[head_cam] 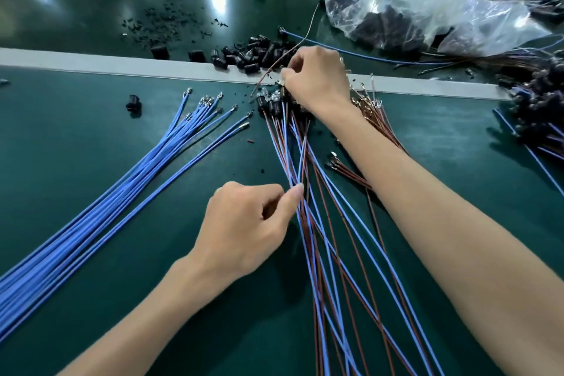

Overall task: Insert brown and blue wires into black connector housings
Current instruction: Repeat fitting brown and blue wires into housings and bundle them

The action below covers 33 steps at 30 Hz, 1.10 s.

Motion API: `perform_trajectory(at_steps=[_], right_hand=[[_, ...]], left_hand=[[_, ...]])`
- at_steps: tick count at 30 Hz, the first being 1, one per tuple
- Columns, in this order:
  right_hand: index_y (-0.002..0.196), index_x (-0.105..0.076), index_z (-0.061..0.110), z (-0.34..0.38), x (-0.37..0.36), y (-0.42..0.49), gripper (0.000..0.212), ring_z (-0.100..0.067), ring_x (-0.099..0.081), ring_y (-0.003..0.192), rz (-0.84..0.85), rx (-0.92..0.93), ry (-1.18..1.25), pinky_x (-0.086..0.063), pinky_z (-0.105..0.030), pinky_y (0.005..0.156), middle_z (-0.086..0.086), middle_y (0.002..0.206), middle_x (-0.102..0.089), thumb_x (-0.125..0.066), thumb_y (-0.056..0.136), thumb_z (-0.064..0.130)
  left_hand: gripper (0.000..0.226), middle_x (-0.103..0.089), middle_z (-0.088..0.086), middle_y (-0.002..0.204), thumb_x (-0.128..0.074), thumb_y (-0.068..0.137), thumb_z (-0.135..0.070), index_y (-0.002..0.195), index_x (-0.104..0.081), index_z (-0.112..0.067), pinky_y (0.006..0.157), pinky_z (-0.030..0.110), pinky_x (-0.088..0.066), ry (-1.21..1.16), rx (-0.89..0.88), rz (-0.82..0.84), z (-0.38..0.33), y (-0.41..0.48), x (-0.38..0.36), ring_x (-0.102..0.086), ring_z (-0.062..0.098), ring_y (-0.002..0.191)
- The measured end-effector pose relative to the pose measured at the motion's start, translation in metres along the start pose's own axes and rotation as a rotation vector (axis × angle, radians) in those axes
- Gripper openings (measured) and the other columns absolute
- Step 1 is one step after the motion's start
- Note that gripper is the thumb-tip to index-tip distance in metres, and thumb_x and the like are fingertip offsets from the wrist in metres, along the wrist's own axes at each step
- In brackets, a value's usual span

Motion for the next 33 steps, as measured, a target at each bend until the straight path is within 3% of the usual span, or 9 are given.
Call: perform_trajectory(at_steps=[4,10,14,18,24,26,28,30,33], right_hand=[[0.108,-0.061,0.01,0.003,-0.017,0.025,0.028,-0.027,-0.051,0.111,0.006,-0.055,-0.12,-0.042,-0.032,0.081,-0.01,0.119,-0.054,-0.054,0.082,0.016],[0.119,-0.052,0.012,0.006,-0.031,0.034,0.038,-0.026,-0.046,0.117,-0.063,-0.096,-0.197,-0.039,-0.032,0.073,-0.009,0.13,-0.044,-0.059,0.083,0.023],[0.119,-0.049,0.011,0.003,-0.033,0.035,0.035,-0.025,-0.051,0.109,-0.107,-0.049,-0.179,-0.04,-0.032,0.07,-0.005,0.124,-0.051,-0.055,0.085,0.017],[0.106,-0.059,0.011,0.007,-0.03,0.033,0.024,-0.024,-0.053,0.103,-0.092,0.012,-0.184,-0.037,-0.03,0.067,-0.005,0.116,-0.054,-0.052,0.083,0.012],[0.103,-0.067,0.013,0.006,-0.014,0.015,0.023,-0.026,-0.059,0.099,-0.056,0.06,-0.158,-0.044,-0.029,0.073,-0.005,0.108,-0.064,-0.053,0.086,0.018],[0.1,-0.069,0.011,0.007,0.0,0.004,0.024,-0.026,-0.06,0.094,-0.072,0.06,-0.119,-0.045,-0.028,0.073,-0.006,0.104,-0.065,-0.05,0.089,0.022],[0.091,-0.071,0.011,0.009,0.014,-0.013,0.024,-0.022,-0.06,0.08,-0.041,0.062,-0.009,-0.039,-0.024,0.067,-0.006,0.091,-0.068,-0.051,0.09,0.025],[0.078,-0.072,0.011,0.013,0.02,-0.037,0.029,-0.015,-0.054,0.06,0.114,0.058,0.177,-0.036,-0.023,0.058,-0.004,0.071,-0.067,-0.057,0.089,0.033],[0.069,-0.07,0.013,0.023,0.016,-0.073,0.034,-0.011,-0.051,0.054,0.336,0.045,0.283,-0.039,-0.025,0.054,-0.001,0.06,-0.064,-0.06,0.088,0.039]], left_hand=[[0.053,-0.043,0.011,0.039,-0.049,0.092,-0.04,0.053,-0.053,-0.003,0.045,0.042,-0.038,-0.126,-0.005,-0.061,0.005,0.003,0.001,-0.039,0.03,0.04],[0.043,-0.049,0.005,0.039,-0.052,0.091,-0.033,0.054,-0.056,-0.01,0.043,0.03,-0.038,-0.24,0.005,-0.101,0.012,0.004,0.0,-0.042,0.014,0.035],[0.041,-0.051,0.004,0.039,-0.052,0.091,-0.033,0.056,-0.058,-0.012,0.042,0.021,-0.036,-0.288,0.028,-0.086,0.018,0.003,-0.003,-0.048,0.01,0.035],[0.041,-0.051,-0.001,0.038,-0.052,0.092,-0.031,0.056,-0.058,-0.013,0.044,0.012,-0.033,-0.297,0.024,-0.083,0.019,0.003,-0.004,-0.048,0.007,0.035],[0.04,-0.051,-0.002,0.039,-0.052,0.092,-0.032,0.056,-0.059,-0.016,0.042,0.014,-0.031,-0.312,0.021,-0.073,0.017,0.004,-0.002,-0.04,0.006,0.035],[0.038,-0.053,-0.003,0.041,-0.051,0.091,-0.034,0.058,-0.06,-0.018,0.042,0.023,-0.035,-0.349,0.055,-0.074,0.018,0.006,0.0,-0.042,0.012,0.037],[0.026,-0.06,-0.004,0.051,-0.053,0.091,-0.033,0.068,-0.061,-0.023,0.045,0.029,-0.041,-0.372,0.094,-0.09,0.02,0.012,0.006,-0.049,0.019,0.043],[0.007,-0.065,-0.01,0.071,-0.059,0.092,-0.027,0.089,-0.056,-0.032,0.053,0.023,-0.046,-0.361,0.099,-0.14,0.023,0.021,0.012,-0.056,0.011,0.05],[0.038,-0.061,-0.016,0.085,-0.063,0.089,-0.025,0.121,-0.042,-0.032,0.064,0.023,-0.051,-0.227,0.046,-0.175,0.026,0.039,0.017,-0.063,0.011,0.065]])
Point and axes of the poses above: each hand's wrist, its own y-axis towards the middle knuckle, its own x-axis out of the back of the hand, z = x × y, the point moved 4 cm from there along y, towards the middle knuckle
